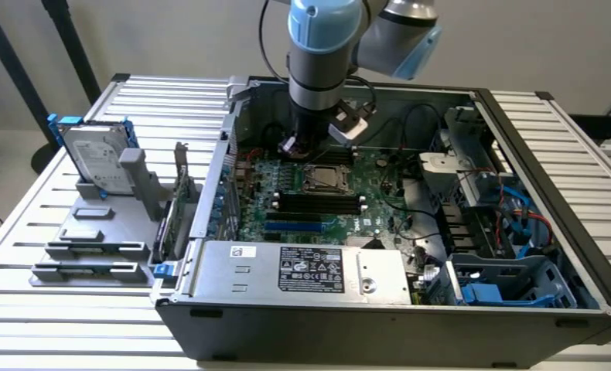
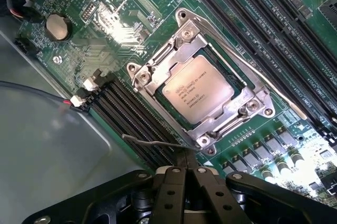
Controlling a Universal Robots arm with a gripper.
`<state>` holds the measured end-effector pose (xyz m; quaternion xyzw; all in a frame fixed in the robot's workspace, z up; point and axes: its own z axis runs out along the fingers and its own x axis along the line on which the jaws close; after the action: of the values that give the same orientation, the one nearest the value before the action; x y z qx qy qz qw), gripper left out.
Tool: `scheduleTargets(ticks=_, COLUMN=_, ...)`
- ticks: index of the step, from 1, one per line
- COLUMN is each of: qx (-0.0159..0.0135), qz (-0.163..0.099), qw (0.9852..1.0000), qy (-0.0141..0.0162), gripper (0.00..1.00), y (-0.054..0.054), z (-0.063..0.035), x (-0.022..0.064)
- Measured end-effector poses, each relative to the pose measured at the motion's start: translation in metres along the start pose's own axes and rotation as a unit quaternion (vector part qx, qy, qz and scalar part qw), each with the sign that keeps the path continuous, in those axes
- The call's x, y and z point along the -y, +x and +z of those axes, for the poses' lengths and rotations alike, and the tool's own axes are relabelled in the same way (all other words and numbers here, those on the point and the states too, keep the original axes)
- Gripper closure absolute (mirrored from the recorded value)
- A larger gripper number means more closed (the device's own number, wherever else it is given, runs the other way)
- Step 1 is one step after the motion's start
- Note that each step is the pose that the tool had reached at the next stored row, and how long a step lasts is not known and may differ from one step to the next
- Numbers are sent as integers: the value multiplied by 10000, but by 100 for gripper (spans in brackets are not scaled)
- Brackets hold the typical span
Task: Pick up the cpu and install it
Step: 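Install the first cpu locking lever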
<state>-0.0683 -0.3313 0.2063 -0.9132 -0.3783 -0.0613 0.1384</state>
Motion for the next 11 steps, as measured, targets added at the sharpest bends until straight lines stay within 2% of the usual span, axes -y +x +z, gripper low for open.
scheduleTargets(ticks=11, qx=37, qz=-78, qw=10000, qy=-2, gripper=89, y=33, z=51, x=-24)
